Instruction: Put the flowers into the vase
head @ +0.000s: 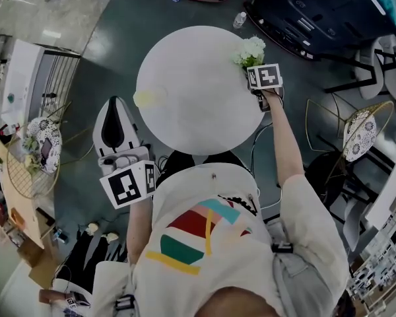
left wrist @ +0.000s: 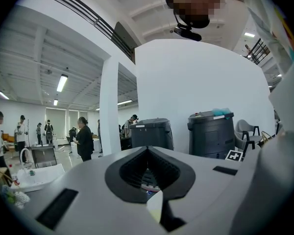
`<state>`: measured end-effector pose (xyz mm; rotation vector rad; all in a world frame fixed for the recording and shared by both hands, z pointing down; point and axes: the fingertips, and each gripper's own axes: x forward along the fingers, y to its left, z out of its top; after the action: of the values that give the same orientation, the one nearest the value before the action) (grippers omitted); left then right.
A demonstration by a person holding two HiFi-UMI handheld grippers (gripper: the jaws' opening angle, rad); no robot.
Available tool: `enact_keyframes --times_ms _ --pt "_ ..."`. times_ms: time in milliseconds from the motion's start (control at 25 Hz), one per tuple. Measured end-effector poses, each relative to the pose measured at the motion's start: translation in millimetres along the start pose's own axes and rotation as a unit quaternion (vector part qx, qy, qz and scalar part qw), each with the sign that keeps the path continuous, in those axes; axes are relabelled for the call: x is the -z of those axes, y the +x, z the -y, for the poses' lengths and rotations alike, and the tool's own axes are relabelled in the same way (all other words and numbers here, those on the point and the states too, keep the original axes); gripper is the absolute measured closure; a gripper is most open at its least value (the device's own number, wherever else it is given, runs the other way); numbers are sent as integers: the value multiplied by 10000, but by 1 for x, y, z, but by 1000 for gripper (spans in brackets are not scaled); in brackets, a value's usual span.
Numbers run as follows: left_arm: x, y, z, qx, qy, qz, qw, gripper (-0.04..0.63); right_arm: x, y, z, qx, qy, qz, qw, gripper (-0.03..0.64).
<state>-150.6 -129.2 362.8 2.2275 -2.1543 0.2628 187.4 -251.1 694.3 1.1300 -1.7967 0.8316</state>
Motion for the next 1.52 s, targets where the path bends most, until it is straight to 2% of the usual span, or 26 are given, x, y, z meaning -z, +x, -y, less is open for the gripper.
enact_keyframes --times_ms 240,440,600,800,920,1000,1160,1320,1400,1520 --pt "-2 -4 -4 -53 7 45 10000 589 -17 -13 -6 -268 333 511 9978 426" --pt "-1 -7 -8 -149 -115 82 9998 589 -46 -38 -25 -784 453 1239 9882 426" --pt "-4 -12 -11 -207 -131 137 9996 589 -77 -68 -54 -1230 229 1893 9739 426" --pt "-6 -21 -18 -343 -191 208 9990 589 -119 -116 -103 -1855 -225 2743 9433 426" --pt "-7 -26 -24 -446 -232 241 9984 589 -145 -150 -140 -2267 -512 3208 9182 426" --pt "-7 -30 -27 -508 -255 253 9981 589 -160 -175 -167 -2617 -668 3521 8962 426" --pt "-3 -36 -37 -623 -316 241 9973 589 -184 -225 -227 -3489 -900 4055 8401 426" --pt "2 -41 -47 -780 -359 227 9960 589 -197 -261 -282 -4382 -911 4307 7837 426" --pt "4 -44 -51 -849 -365 224 9955 589 -199 -273 -304 -4748 -884 4365 7591 426" --pt "6 -48 -59 -969 -367 220 9944 589 -201 -284 -331 -5195 -913 4370 7286 426"
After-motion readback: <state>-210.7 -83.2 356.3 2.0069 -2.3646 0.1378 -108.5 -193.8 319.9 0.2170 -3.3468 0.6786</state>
